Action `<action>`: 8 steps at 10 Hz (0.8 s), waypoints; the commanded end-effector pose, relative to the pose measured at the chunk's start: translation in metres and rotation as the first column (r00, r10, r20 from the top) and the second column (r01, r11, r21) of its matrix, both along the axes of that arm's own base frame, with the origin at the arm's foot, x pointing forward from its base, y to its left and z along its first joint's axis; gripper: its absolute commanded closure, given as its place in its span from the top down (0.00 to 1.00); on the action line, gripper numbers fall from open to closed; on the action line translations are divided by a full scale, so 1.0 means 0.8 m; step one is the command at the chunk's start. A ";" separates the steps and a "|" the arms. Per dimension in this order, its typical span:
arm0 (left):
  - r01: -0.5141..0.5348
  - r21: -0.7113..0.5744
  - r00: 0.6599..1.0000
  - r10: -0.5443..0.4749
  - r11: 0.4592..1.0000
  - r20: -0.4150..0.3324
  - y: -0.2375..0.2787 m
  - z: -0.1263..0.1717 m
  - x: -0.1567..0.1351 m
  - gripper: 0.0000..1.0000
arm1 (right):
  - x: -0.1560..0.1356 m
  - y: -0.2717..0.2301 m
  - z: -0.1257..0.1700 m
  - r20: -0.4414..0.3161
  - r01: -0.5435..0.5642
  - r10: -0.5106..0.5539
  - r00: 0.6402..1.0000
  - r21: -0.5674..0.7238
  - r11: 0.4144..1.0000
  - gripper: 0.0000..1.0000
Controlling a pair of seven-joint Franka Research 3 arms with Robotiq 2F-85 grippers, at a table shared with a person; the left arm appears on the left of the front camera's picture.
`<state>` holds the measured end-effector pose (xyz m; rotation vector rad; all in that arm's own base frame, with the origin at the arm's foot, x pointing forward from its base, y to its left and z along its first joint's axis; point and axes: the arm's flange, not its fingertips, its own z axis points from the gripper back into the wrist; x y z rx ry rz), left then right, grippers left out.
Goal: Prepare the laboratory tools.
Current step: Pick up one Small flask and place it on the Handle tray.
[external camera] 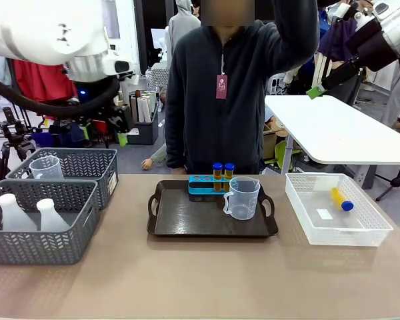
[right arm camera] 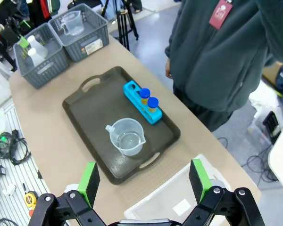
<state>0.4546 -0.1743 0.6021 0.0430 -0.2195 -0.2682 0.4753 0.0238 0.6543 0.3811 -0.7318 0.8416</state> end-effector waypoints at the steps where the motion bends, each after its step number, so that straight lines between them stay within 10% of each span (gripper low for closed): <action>1: -0.143 -0.051 0.990 0.142 0.988 -0.020 0.035 -0.032 -0.011 1.00 | -0.001 -0.001 0.002 0.002 -0.009 0.009 1.000 0.017 1.000 1.00; 8: -0.401 -0.072 0.914 0.394 0.913 -0.094 0.143 -0.133 -0.001 1.00 | -0.001 -0.001 0.002 0.002 -0.009 0.009 1.000 0.017 1.000 1.00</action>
